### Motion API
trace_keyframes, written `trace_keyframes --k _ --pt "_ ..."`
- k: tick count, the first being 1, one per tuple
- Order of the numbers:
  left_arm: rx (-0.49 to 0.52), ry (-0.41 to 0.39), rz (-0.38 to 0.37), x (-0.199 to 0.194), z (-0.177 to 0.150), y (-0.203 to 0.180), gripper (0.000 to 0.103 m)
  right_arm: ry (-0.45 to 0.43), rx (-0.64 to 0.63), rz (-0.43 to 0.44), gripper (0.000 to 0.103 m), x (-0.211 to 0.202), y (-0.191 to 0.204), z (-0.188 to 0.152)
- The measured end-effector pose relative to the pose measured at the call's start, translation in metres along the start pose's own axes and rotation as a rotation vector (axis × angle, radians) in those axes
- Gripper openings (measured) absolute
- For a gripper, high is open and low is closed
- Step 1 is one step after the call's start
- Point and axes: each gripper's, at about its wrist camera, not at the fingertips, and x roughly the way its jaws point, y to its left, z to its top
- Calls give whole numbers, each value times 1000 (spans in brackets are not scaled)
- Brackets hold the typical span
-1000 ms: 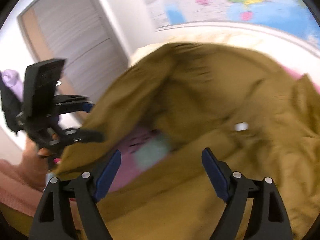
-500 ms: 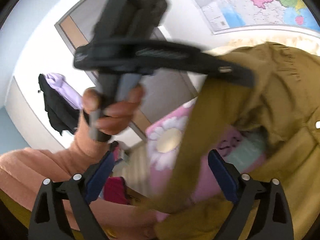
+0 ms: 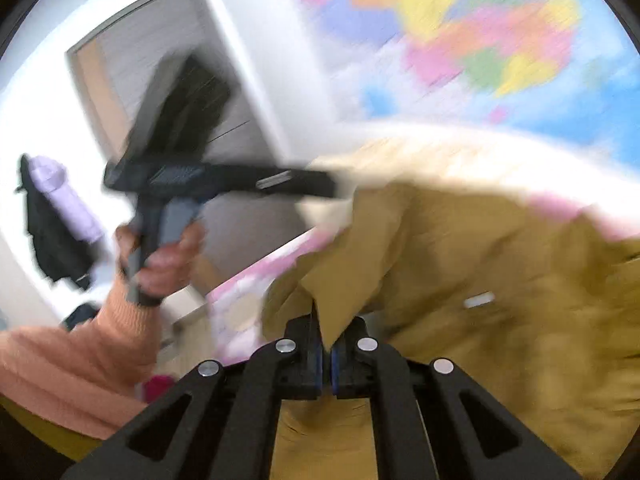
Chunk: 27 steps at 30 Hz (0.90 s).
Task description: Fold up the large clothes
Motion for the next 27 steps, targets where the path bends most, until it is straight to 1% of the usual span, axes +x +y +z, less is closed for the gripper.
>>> trace_keyframes --k 1,2,3,4,5,7,8,9,10,11,12,13,14,16,17,18,20,22,23,25,26,27 --pt "12 -48 -20 -8 7 -5 72 -15 9 -39 3 -21 -19 10" --pt "16 -75 -34 -14 10 -9 76 -36 19 -83 3 -45 -29 14" --pt "18 -101 -45 -17 14 -12 78 -53 37 -133 3 -66 -43 23" --pt "23 -121 -48 -18 16 -15 83 -55 40 -165 3 -77 -51 26" --pt "34 -128 -47 -16 18 -18 83 -62 44 -224 3 -96 -64 32" --pt "47 -115 -39 -2 17 -22 84 -47 55 -291 3 -114 -78 33" --pt "46 -99 -41 6 16 -23 84 -39 66 -341 3 -125 -89 29" --pt "44 -84 -37 13 13 -22 84 -29 81 -364 3 -129 -96 28" --pt "41 -60 -29 28 10 -22 84 -18 103 -379 3 -135 -104 23" --pt "42 -41 -27 39 7 -22 84 3 136 -400 3 -139 -120 14" --pt "53 -11 -15 55 4 -23 84 14 164 -423 3 -140 -135 -1" --pt "57 17 -8 72 1 -23 84 34 193 -434 3 -137 -148 -9" --pt "58 39 -11 84 -1 -22 84 55 236 -429 3 -133 -165 -20" --pt "61 111 -4 121 -6 -23 83 95 284 -458 3 -114 -183 -37" --pt "63 133 4 133 -8 -23 83 117 317 -451 4 -103 -199 -49" --pt "70 159 29 149 -11 -23 82 128 342 -443 4 -91 -205 -53" --pt "86 197 82 174 -14 -21 81 161 381 -451 7 -76 -225 -74" --pt "88 221 128 194 -15 -16 80 172 398 -453 19 -62 -229 -80" --pt "81 225 136 198 -15 -13 79 163 416 -440 22 -62 -234 -85" --pt "49 233 135 208 -14 -3 79 121 452 -386 49 -71 -237 -88" --pt "47 232 141 210 -14 -2 79 86 458 -382 84 -80 -234 -93" --pt "45 232 153 212 -14 0 79 53 441 -417 96 -88 -228 -96"
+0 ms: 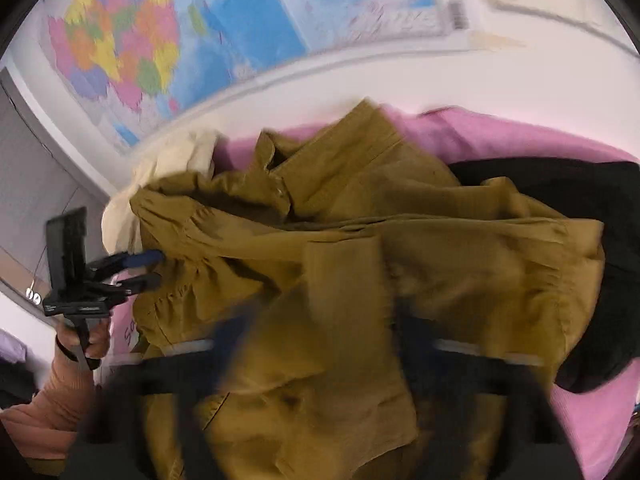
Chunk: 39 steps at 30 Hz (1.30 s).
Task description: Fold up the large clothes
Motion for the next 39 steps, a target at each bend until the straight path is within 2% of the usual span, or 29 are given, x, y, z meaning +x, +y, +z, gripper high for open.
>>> trace_keyframes --k 1,3,5,7,8,9,10,11,13,15,18,21,24,26,27,30,32,33,35,37,39 --pt "2 1 1 2 0 1 80 -20 -15 -8 97 -8 3 -4" --pt "17 -1 6 4 -1 0 81 -61 -25 35 97 -24 3 -18" --pt "36 -6 4 5 -3 -3 87 -87 -25 57 97 -33 4 -35" --pt "71 -7 22 9 -5 -8 89 -84 -38 14 95 -26 6 -49" --pt "84 -7 29 10 -5 -11 90 -79 -42 -2 90 -26 8 -51" --pt "99 -8 37 10 -6 -13 90 -66 -52 2 60 -21 12 -54" --pt "106 -7 41 10 -6 -13 90 -60 -43 25 18 -20 10 -56" --pt "104 -9 40 9 -5 -13 90 -46 -19 50 5 -20 8 -55" --pt "79 -25 4 4 -4 -9 89 -89 -6 55 5 -34 7 -50" --pt "58 -43 -28 -1 -2 -7 86 -138 36 96 5 -57 -2 -47" --pt "39 -62 -64 -9 1 -5 85 -210 128 119 5 -94 -30 -45" --pt "42 -43 -88 0 6 -9 84 -157 212 56 5 -92 -60 -43" --pt "64 14 -40 23 7 -20 86 -36 270 -18 5 -55 -80 -44" --pt "117 44 28 38 5 -29 89 -1 329 -51 16 -34 -95 -46" --pt "141 53 64 43 3 -33 89 -10 341 -49 21 -31 -99 -47" --pt "153 44 68 38 1 -35 89 -56 393 -9 27 -35 -107 -49" --pt "135 15 42 23 1 -29 87 -106 363 -50 42 -49 -100 -52" --pt "124 -8 32 14 1 -25 87 -136 338 -83 59 -60 -94 -54" --pt "102 -52 -12 -5 1 -18 84 -211 281 -135 63 -83 -78 -59" --pt "98 -80 -60 -15 0 -20 82 -280 211 -149 63 -100 -57 -62" --pt "131 -100 -91 -22 -3 -27 82 -313 144 -155 63 -103 -35 -60"
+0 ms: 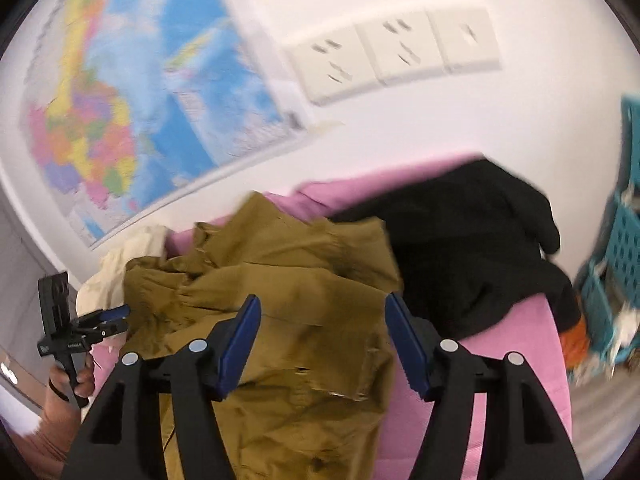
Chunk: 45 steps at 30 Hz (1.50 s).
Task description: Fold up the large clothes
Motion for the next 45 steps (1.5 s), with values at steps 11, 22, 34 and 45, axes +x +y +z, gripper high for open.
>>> trace_keyframes --k 11,22,34,45 --pt "3 145 20 66 -12 -7 72 231 -220 -96 50 125 42 3" --pt "51 92 28 46 -12 -11 75 147 -216 -2 63 65 64 13" --pt "46 129 35 58 -19 -7 75 348 -309 -82 61 128 72 -22" --pt "10 51 6 18 -29 -3 79 254 -227 -26 67 118 78 7"
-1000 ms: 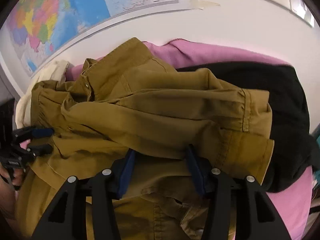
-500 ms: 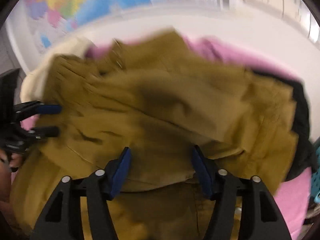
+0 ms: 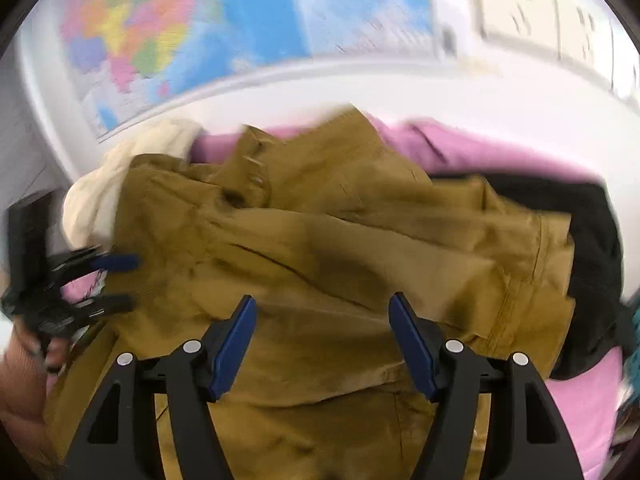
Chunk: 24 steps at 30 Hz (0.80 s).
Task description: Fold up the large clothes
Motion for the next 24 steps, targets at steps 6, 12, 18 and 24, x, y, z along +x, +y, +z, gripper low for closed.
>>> trace_keyframes --k 6,12,18,24 --pt "-25 -58 24 -51 -23 10 86 61 33 -56 69 15 -17 -9" --pt "-99 -40 8 -79 -66 24 88 -27 64 51 78 -58 -15 -35" --pt "-197 43 -59 -78 -115 34 88 -46 170 125 84 -116 -39 -94" --pt "-232 99 -106 -83 -149 28 88 -26 325 164 84 -137 -61 -172"
